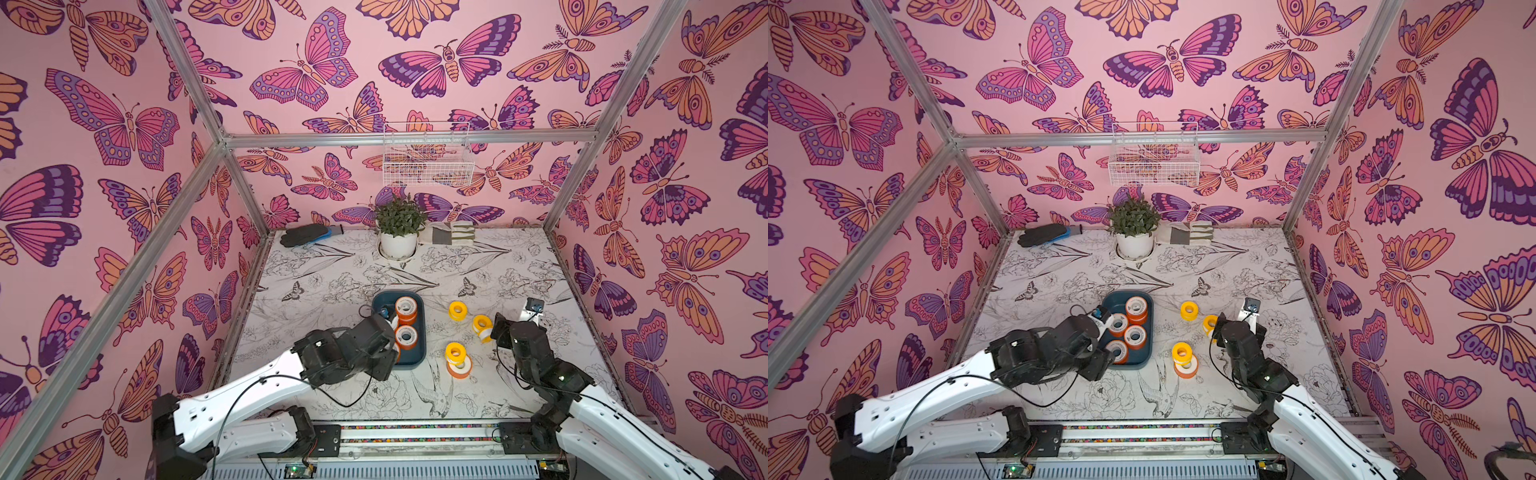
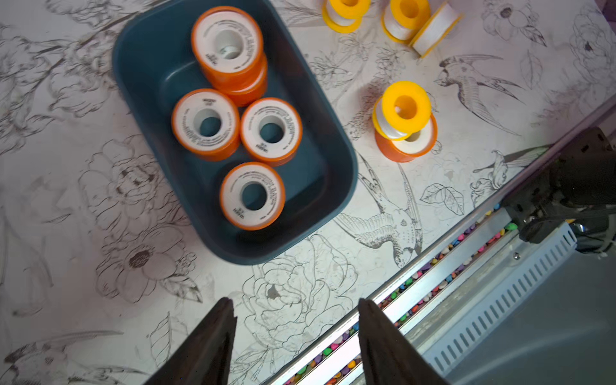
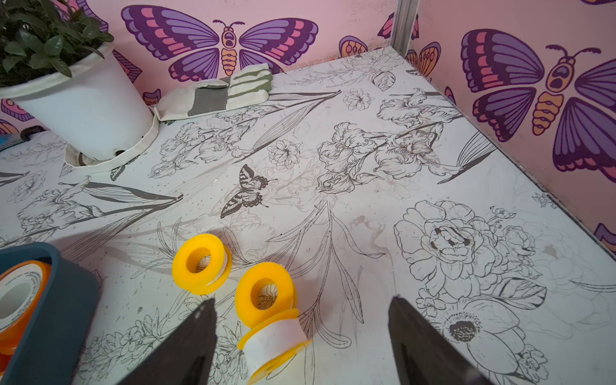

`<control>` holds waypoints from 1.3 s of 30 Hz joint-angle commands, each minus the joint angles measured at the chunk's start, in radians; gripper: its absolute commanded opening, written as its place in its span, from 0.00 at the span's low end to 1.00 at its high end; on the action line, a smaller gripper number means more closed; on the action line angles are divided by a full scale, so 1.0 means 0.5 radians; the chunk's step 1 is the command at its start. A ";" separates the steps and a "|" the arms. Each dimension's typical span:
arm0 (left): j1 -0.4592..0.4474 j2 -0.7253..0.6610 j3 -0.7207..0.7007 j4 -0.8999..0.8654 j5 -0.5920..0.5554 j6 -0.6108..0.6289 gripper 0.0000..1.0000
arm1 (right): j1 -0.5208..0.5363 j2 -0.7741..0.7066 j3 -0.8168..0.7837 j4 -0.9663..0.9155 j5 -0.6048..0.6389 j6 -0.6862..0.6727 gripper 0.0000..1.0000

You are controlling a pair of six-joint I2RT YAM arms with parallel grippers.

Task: Put the sealing tape into the storage box
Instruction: Pick up the sealing tape at the center of the board.

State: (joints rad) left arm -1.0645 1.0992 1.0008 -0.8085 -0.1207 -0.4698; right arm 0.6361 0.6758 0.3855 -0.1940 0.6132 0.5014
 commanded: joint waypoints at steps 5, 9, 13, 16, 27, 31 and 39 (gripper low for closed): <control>-0.226 0.753 0.388 0.319 0.175 0.018 0.53 | -0.014 0.008 -0.004 -0.009 0.039 0.025 0.84; -0.282 1.051 0.566 0.431 0.304 0.043 0.48 | -0.011 0.013 -0.002 -0.008 0.032 0.021 0.84; -0.304 1.304 0.733 0.445 0.364 0.076 0.42 | -0.011 0.031 0.004 -0.003 0.026 0.016 0.85; -0.304 1.434 0.817 0.450 0.386 0.100 0.39 | -0.012 0.035 0.005 -0.001 0.025 0.016 0.85; -0.262 1.752 1.018 0.456 0.486 0.128 0.38 | -0.012 0.057 0.011 0.009 0.013 0.012 0.85; -0.234 1.807 1.044 0.455 0.492 0.134 0.39 | -0.016 0.066 0.014 0.012 0.009 0.007 0.86; -0.135 1.872 1.066 0.456 0.491 0.171 0.40 | -0.014 0.078 0.017 0.014 0.010 0.006 0.86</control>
State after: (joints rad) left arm -1.1561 2.0148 1.5166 -0.5739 0.1341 -0.4007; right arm 0.6250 0.7166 0.3855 -0.1905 0.6285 0.5007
